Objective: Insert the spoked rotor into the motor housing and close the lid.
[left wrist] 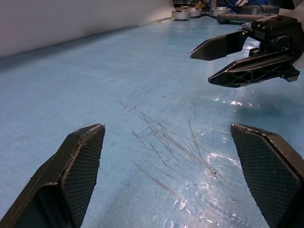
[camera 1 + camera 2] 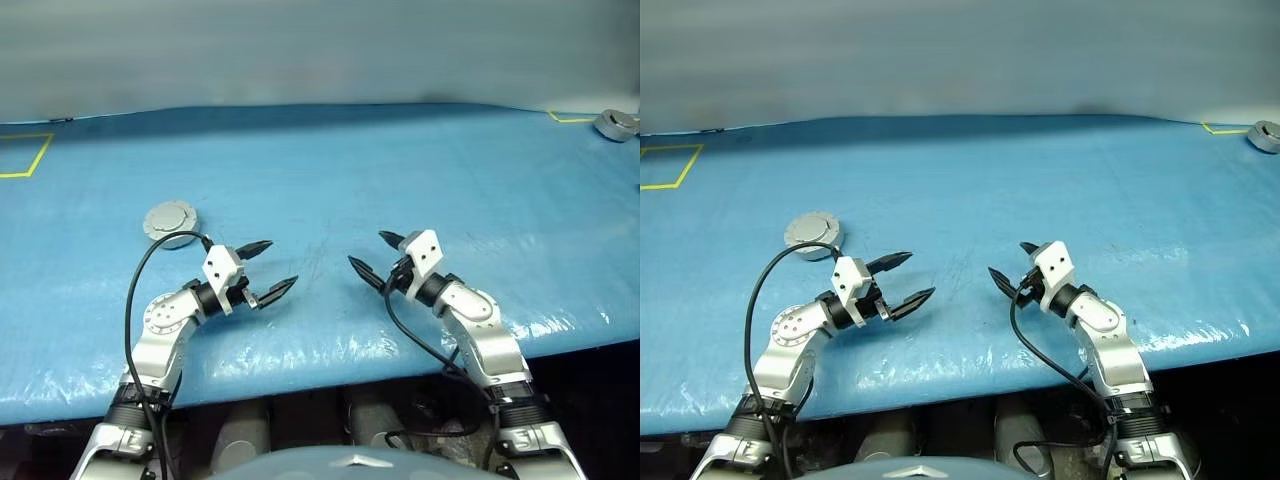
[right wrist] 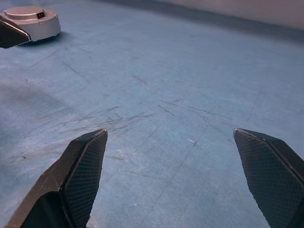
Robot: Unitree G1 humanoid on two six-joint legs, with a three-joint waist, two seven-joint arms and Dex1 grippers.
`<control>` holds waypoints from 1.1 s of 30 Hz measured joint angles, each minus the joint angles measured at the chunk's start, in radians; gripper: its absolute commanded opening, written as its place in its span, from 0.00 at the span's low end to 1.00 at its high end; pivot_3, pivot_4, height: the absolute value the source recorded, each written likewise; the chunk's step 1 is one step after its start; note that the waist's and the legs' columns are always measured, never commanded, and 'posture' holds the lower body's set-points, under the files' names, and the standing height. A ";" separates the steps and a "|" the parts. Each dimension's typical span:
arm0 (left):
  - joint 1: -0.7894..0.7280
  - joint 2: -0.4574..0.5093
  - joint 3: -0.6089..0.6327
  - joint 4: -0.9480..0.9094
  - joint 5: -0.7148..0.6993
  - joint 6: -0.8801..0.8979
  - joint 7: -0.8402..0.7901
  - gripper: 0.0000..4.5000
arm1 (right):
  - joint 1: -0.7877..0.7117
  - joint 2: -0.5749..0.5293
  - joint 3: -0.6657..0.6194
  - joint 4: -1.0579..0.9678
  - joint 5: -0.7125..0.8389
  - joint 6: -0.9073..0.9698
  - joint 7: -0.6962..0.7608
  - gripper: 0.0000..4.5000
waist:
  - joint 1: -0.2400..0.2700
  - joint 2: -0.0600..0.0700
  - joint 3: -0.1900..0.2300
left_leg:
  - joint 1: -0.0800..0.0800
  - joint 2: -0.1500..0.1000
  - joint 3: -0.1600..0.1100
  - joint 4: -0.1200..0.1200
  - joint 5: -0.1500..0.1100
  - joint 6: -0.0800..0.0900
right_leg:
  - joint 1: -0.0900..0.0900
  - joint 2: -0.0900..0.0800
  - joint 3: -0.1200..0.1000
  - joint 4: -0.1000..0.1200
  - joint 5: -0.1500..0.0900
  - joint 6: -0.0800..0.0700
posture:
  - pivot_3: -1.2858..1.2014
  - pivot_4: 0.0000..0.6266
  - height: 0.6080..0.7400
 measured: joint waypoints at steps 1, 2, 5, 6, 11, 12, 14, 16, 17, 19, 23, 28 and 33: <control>0.006 0.000 0.000 0.000 0.000 -0.001 0.000 1.00 | 0.000 0.003 0.000 0.000 0.002 -0.001 0.000 0.99 | 0.000 0.000 0.000 | 0.000 0.000 0.000 0.000 0.000 0.000 | 0.000 0.000 0.000 0.000 0.000 0.000 | 0.52 0.24 1.00; 0.009 -0.001 0.000 0.000 -0.001 -0.001 0.002 1.00 | 0.001 0.006 0.000 0.000 0.005 -0.001 0.000 0.99 | 0.001 0.000 0.000 | 0.000 0.000 0.000 0.000 0.000 0.000 | 0.000 0.000 0.000 0.000 0.000 0.000 | 0.52 0.24 1.00; 0.006 -0.004 0.002 0.000 -0.003 -0.002 0.018 1.00 | 0.001 0.009 0.000 0.005 0.008 -0.006 0.003 0.99 | 0.004 0.000 0.000 | 0.000 0.000 0.000 0.001 0.000 0.000 | 0.000 0.000 0.000 0.000 0.000 0.000 | 0.52 0.24 1.00; 0.004 -0.004 0.003 0.000 -0.003 -0.002 0.022 1.00 | 0.000 0.009 -0.001 0.012 0.008 -0.010 0.003 0.99 | 0.005 0.000 0.000 | 0.000 0.000 0.000 0.001 0.000 0.000 | 0.000 0.000 0.000 0.000 0.000 0.000 | 0.52 0.24 1.00; 0.004 -0.002 0.017 -0.002 -0.004 -0.004 0.027 1.00 | -0.020 0.012 0.002 0.041 0.004 -0.023 0.009 0.99 | 0.004 0.000 0.000 | 0.000 0.000 0.000 0.001 0.000 0.000 | 0.000 0.000 0.000 0.000 0.000 0.000 | 0.52 0.24 1.00; 0.009 -0.001 0.019 -0.002 -0.004 -0.004 0.027 1.00 | -0.020 0.014 0.002 0.041 0.004 -0.025 0.009 0.99 | 0.004 0.000 0.000 | 0.000 0.000 0.000 0.001 0.000 0.000 | 0.000 0.000 0.000 0.000 0.000 0.000 | 0.52 0.24 1.00; 0.013 -0.001 0.019 -0.002 -0.004 -0.004 0.027 1.00 | -0.019 0.015 0.002 0.041 0.004 -0.026 0.009 0.99 | 0.005 0.000 0.000 | 0.000 0.000 0.000 0.001 0.000 0.000 | 0.000 0.000 0.000 0.000 0.000 0.000 | 0.52 0.24 1.00; 0.009 -0.001 0.023 -0.002 -0.003 -0.004 0.033 1.00 | -0.017 0.015 0.001 0.041 0.005 -0.027 0.008 0.99 | 0.006 0.000 0.000 | 0.000 0.000 0.000 0.001 0.000 0.000 | 0.000 0.000 0.000 0.000 0.000 0.000 | 0.52 0.24 1.00; 0.001 -0.001 0.024 -0.002 -0.003 -0.004 0.036 1.00 | -0.016 0.015 0.001 0.041 0.005 -0.027 0.007 0.99 | 0.008 0.000 0.000 | 0.000 0.000 0.000 0.001 0.000 0.000 | 0.000 0.000 0.000 0.000 0.000 0.000 | 0.52 0.24 1.00; -0.023 -0.002 0.024 -0.002 -0.003 -0.004 0.040 1.00 | -0.016 0.015 -0.001 0.044 0.005 -0.028 0.004 0.99 | 0.011 0.000 0.000 | 0.000 0.000 0.000 0.002 0.000 0.000 | 0.001 0.000 0.000 0.001 0.000 0.000 | 0.52 0.24 1.00; -0.037 -0.004 0.025 -0.002 -0.003 -0.005 0.040 1.00 | -0.021 0.015 -0.001 0.048 0.004 -0.028 0.002 0.99 | 0.010 0.000 0.000 | 0.000 0.000 0.000 0.001 0.000 0.000 | 0.001 0.000 0.000 0.001 0.000 0.000 | 0.52 0.24 1.00; -0.022 -0.021 0.023 -0.001 -0.002 -0.008 0.040 1.00 | -0.005 0.014 -0.001 0.045 0.004 -0.036 0.002 0.99 | 0.013 0.000 0.000 | 0.000 0.000 0.000 0.001 0.000 0.000 | 0.000 0.000 0.000 0.000 0.000 0.000 | 0.52 0.24 1.00; -0.049 -0.023 0.023 0.011 0.002 -0.011 0.041 1.00 | 0.002 0.007 -0.010 0.045 0.002 -0.038 -0.007 0.99 | 0.017 0.000 0.000 | 0.000 0.000 0.000 0.002 0.000 0.000 | 0.001 0.000 0.000 0.001 0.000 0.000 | 0.52 0.24 1.00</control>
